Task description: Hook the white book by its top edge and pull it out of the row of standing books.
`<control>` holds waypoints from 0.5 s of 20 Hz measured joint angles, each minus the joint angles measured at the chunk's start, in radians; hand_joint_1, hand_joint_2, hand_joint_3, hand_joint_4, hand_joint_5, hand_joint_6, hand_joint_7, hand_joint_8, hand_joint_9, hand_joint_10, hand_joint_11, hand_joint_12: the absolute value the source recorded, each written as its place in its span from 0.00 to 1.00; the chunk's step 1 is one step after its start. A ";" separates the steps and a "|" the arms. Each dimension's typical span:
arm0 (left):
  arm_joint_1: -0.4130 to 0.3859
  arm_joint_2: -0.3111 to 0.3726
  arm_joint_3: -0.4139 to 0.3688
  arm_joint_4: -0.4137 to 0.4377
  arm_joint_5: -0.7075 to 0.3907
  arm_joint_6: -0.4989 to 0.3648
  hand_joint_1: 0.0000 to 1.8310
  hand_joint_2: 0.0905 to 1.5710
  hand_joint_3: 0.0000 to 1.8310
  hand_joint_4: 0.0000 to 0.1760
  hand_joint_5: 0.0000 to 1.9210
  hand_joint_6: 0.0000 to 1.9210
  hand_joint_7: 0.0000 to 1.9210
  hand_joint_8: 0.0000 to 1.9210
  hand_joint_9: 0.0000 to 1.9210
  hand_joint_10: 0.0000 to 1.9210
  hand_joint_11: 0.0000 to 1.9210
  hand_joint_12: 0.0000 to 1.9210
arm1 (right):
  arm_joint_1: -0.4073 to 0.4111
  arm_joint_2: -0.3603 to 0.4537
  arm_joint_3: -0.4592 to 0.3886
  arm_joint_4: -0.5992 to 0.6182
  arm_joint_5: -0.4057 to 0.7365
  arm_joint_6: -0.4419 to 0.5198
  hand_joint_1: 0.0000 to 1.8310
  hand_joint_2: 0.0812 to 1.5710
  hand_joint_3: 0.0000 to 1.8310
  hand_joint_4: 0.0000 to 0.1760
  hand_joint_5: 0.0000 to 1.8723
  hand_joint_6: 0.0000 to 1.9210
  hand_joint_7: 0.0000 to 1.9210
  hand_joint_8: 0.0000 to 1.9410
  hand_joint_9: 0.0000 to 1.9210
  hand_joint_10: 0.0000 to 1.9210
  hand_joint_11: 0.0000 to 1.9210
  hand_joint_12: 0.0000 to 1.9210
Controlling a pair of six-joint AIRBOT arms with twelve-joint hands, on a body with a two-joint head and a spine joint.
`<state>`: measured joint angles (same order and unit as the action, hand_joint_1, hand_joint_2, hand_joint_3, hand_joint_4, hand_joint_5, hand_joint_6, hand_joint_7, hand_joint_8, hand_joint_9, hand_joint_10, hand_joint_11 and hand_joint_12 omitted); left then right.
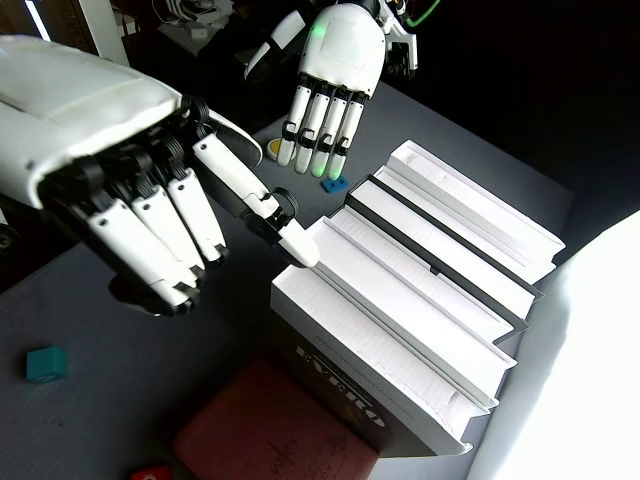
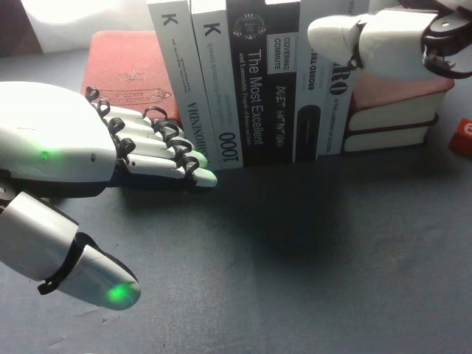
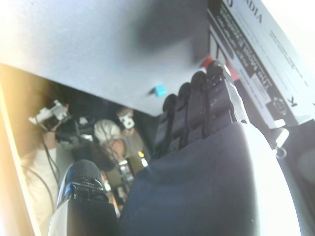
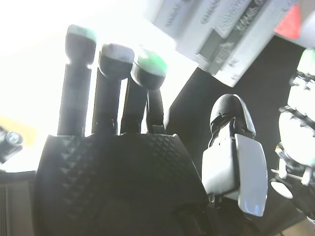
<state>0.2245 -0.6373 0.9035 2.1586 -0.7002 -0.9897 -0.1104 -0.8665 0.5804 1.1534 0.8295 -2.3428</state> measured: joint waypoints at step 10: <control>0.000 0.000 0.006 0.000 -0.001 -0.002 0.00 0.64 0.00 0.00 0.00 0.00 0.00 0.00 0.00 0.00 0.00 0.00 | -0.049 -0.079 0.093 -0.193 -0.027 0.104 0.00 0.72 0.00 0.00 0.17 0.00 0.60 1.00 0.59 1.00 0.43 1.00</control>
<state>0.2245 -0.6373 0.9100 2.1582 -0.7010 -0.9916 -0.1593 -0.9459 0.6731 0.9607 0.8028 -2.2391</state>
